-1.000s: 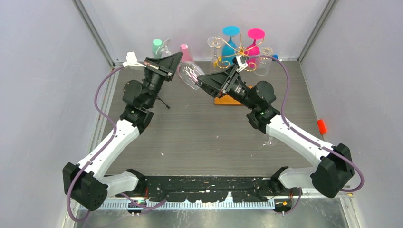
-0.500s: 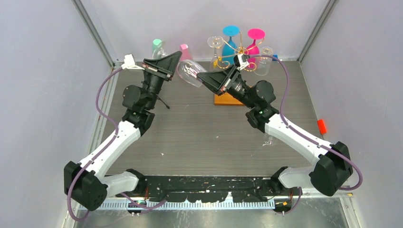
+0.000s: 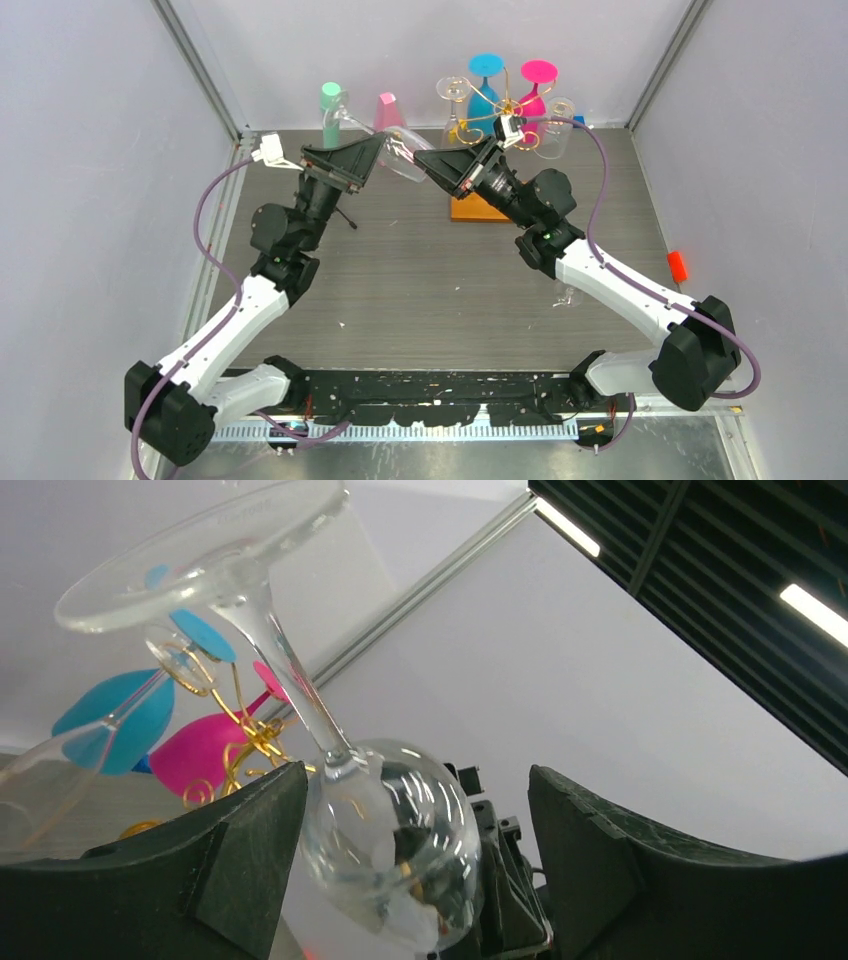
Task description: Take the wine glass off the wine glass rack
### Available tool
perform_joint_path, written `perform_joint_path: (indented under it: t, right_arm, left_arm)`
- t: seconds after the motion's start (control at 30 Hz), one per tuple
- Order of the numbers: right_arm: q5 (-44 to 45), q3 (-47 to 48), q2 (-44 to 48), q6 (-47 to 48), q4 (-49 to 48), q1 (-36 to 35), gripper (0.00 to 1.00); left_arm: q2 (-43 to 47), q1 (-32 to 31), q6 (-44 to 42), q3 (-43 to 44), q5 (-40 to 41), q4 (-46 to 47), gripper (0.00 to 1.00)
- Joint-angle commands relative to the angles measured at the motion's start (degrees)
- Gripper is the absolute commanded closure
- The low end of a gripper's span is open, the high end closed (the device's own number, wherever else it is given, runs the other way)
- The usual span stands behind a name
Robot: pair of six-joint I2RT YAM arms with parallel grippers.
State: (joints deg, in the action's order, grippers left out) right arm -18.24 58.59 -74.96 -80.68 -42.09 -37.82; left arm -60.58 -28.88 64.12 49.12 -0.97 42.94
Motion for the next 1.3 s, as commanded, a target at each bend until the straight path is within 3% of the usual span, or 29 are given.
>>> perform_joint_path:
  t: [0.0, 0.3, 0.63, 0.87, 0.97, 1.07, 1.27]
  right_arm:
    - [2.95, 0.88, 2.58, 4.11, -1.02, -0.31, 1.0]
    - [8.27, 4.53, 8.72, 22.0, 30.09, -0.31, 1.0]
    - [10.14, 12.83, 8.98, 43.76, 69.32, -0.32, 1.0]
    - [13.39, 23.17, 4.12, 52.01, 95.0, -0.32, 1.0]
    - [21.05, 25.84, 1.45, 54.27, 104.69, -0.21, 1.0]
    - [24.86, 27.34, -1.38, 53.93, 110.17, 0.31, 1.0]
    - [23.2, 26.95, -4.31, 52.69, 116.35, 1.42, 1.0]
  left_arm:
    - [6.11, -0.21, -6.08, -3.49, -0.34, -3.09, 0.16]
    - [20.96, -0.14, -18.62, -9.76, 10.66, -26.26, 0.13]
    - [28.86, -0.12, -36.78, -9.75, 20.18, -40.24, 0.11]
    - [29.6, -0.14, -43.48, -10.22, 23.4, -42.02, 0.1]
    - [29.55, -0.12, -44.6, -10.94, 24.08, -41.74, 0.09]
    - [29.18, -0.17, -46.2, -11.43, 21.8, -40.69, 0.08]
    - [27.53, -0.12, -47.46, -11.5, 18.05, -39.42, 0.08]
